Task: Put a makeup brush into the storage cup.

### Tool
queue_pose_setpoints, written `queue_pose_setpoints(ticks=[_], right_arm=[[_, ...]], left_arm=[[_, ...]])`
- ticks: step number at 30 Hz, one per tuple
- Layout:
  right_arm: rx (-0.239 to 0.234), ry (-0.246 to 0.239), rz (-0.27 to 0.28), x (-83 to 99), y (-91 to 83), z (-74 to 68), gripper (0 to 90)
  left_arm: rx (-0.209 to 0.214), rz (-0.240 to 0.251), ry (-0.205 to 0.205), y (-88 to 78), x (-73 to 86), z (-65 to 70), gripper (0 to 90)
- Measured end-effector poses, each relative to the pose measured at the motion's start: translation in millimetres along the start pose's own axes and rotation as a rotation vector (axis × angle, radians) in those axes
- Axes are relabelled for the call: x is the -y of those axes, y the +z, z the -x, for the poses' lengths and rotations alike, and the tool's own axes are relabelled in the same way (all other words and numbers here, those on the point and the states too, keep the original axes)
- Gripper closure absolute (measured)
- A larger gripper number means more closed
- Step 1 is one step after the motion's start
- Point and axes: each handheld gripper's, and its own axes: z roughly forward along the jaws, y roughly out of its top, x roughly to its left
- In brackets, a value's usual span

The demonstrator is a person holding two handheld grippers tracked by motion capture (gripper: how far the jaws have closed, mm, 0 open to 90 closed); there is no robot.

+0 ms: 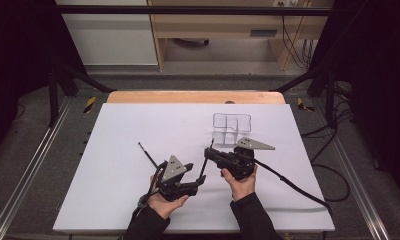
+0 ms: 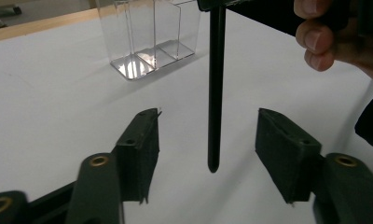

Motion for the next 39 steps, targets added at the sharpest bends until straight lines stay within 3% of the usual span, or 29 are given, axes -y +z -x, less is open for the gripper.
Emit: queue_pose_setpoints(ticks=[5, 13, 21, 28, 39], right_arm=[[0.007, -0.007, 0.006, -2.0, -3.8, 3.0, 84.0], [0.023, -0.014, 0.009, -3.2, -9.0, 7.5, 83.9], [0.046, -0.041, 0.018, -5.3, -14.5, 11.5, 84.0], [0.069, -0.068, 0.036, -11.7, -19.8, 14.5, 84.0], [0.115, -0.102, 0.049, -20.4, -25.0, 20.6, 84.0]], left_arm=[[-0.01, -0.016, 0.015, -7.0, -0.2, -6.9, 23.3], [-0.036, -0.031, 0.02, -21.0, 5.2, -23.5, 13.8], [-0.059, -0.022, 0.018, -33.5, 9.7, -41.6, 10.5], [-0.069, -0.024, -0.026, -43.9, 16.3, -57.7, 8.9], [-0.103, -0.028, -0.033, -53.4, 21.1, -69.7, 8.2]])
